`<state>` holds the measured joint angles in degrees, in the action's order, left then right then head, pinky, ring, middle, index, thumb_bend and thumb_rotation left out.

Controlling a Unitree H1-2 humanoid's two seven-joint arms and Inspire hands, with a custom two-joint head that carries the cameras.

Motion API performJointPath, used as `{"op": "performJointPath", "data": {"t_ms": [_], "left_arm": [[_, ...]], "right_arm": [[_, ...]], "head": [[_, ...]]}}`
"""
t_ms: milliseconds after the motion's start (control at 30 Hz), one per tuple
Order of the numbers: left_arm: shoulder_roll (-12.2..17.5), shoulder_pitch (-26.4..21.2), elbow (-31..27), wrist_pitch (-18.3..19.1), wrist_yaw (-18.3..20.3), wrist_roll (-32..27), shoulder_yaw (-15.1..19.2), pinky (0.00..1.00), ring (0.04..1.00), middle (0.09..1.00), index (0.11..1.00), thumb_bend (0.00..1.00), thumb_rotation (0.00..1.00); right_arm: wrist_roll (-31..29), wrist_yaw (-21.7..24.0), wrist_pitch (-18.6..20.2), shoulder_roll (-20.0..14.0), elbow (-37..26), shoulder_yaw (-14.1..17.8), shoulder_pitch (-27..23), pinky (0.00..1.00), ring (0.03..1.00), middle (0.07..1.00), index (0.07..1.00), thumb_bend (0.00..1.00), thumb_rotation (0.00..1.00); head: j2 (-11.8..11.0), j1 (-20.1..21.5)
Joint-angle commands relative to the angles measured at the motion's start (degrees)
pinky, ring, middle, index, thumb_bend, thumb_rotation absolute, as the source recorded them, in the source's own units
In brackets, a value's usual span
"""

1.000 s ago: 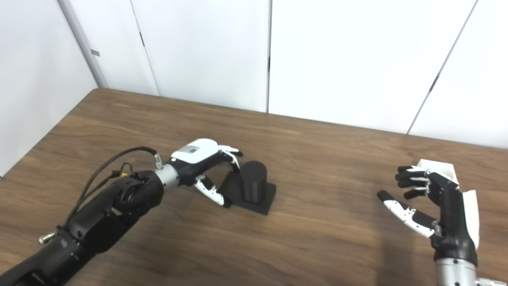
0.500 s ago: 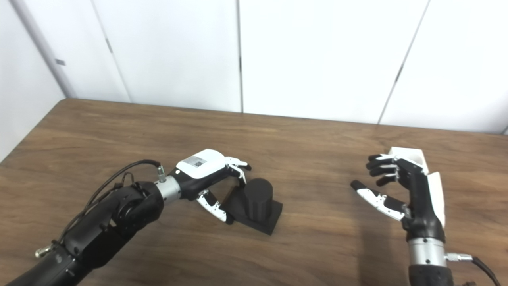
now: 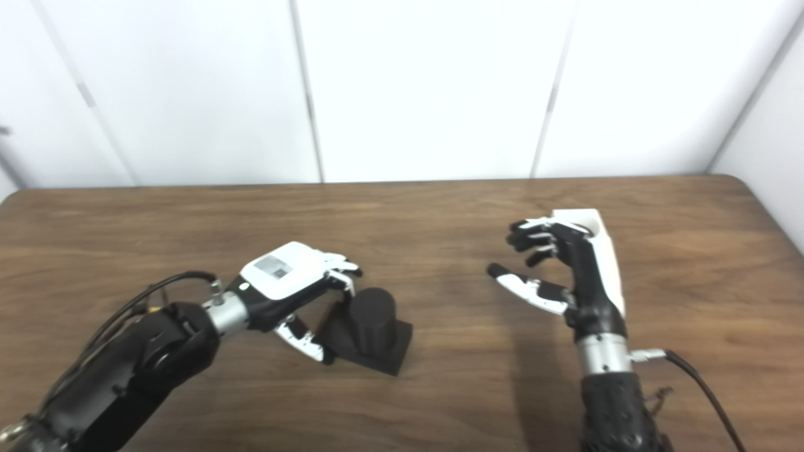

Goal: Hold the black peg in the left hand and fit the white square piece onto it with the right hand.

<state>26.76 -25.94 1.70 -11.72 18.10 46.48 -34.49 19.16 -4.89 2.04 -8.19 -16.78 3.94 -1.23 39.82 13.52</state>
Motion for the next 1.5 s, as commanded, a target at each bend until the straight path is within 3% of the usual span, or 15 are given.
{"op": "performJointPath", "data": {"t_ms": [0, 100, 300, 333, 367, 467, 600, 767, 900, 1133, 1467], "left_arm": [[1.5, 2.4, 3.1, -2.9, 2.4, 3.5, -3.2, 0.83, 0.882, 0.875, 0.489, 0.52, 0.07], [2.1, 2.7, 3.7, -4.0, 1.2, 3.8, -2.9, 0.8, 0.866, 0.868, 0.489, 0.52, 0.07], [3.7, 3.2, 3.9, -5.5, 0.5, 3.3, -2.3, 0.79, 0.865, 0.862, 0.49, 0.52, 0.07], [3.9, 3.3, 3.8, -5.6, 0.6, 3.3, -2.3, 0.79, 0.865, 0.863, 0.49, 0.52, 0.07], [4.1, 3.4, 3.7, -5.7, 0.6, 3.3, -2.2, 0.79, 0.859, 0.861, 0.49, 0.52, 0.07], [4.5, 3.7, 3.7, -5.9, 0.3, 3.2, -2.0, 0.78, 0.85, 0.856, 0.49, 0.52, 0.07], [4.6, 4.2, 4.4, -6.2, -0.5, 4.2, -2.2, 0.77, 0.845, 0.844, 0.49, 0.52, 0.07], [4.4, 4.7, 4.7, -6.4, -1.4, 4.1, -2.2, 0.76, 0.835, 0.83, 0.49, 0.52, 0.07], [4.3, 4.9, 4.5, -6.1, -1.6, 4.3, -2.2, 0.75, 0.835, 0.821, 0.49, 0.52, 0.07], [4.4, 5.3, 4.3, -5.7, -1.5, 4.0, -2.3, 0.76, 0.835, 0.819, 0.49, 0.52, 0.07], [4.5, 5.9, 3.8, -5.9, -2.4, 4.2, -2.0, 0.75, 0.834, 0.815, 0.49, 0.52, 0.07]], "right_arm": [[0.4, 0.2, 0.1, -1.3, -2.8, 0.6, -3.2, 0.45, 0.581, 0.65, 0.495, 0.5, 0.12], [1.6, 2.5, 2.6, -4.0, -3.9, 0.5, -5.1, 0.46, 0.595, 0.667, 0.495, 0.5, 0.12], [4.4, 11.3, 8.7, -14.0, -4.6, -0.6, -10.9, 0.46, 0.583, 0.699, 0.496, 0.5, 0.13], [6.1, 13.8, 10.8, -16.8, -4.8, -1.0, -12.3, 0.47, 0.59, 0.701, 0.496, 0.51, 0.13], [7.3, 15.4, 12.3, -18.7, -5.1, -1.5, -13.1, 0.53, 0.651, 0.738, 0.656, 0.59, 0.14], [9.5, 21.1, 15.2, -24.8, -5.3, -2.9, -15.6, 0.59, 0.735, 0.804, 0.782, 0.67, 0.12], [17.8, 29.2, 16.6, -34.2, -4.3, -7.2, -19.6, 0.63, 0.803, 0.864, 0.832, 0.78, 0.18], [27.0, 35.6, 15.8, -39.7, 0.3, -13.1, -24.6, 0.7, 0.871, 0.9, 0.849, 0.84, 0.19], [29.7, 39.3, 14.3, -41.3, 5.1, -15.7, -28.2, 0.77, 0.906, 0.923, 0.865, 0.92, 0.19], [36.2, 46.6, 14.3, -40.9, 11.7, -20.7, -34.2, 0.9, 0.985, 0.99, 0.924, 0.95, 0.2], [41.3, 45.8, 13.3, -37.0, 20.4, -23.6, -38.8, 0.9, 0.991, 1.0, 0.961, 0.95, 0.2]], "head": [[-0.1, 0.7], [-1.1, 3.1], [-3.1, 7.1], [-3.4, 7.6], [-3.7, 8.1], [-4.4, 9.0], [-5.3, 10.0], [-6.3, 11.1], [-6.7, 11.0], [-7.1, 10.7], [-6.9, 10.4]]}}
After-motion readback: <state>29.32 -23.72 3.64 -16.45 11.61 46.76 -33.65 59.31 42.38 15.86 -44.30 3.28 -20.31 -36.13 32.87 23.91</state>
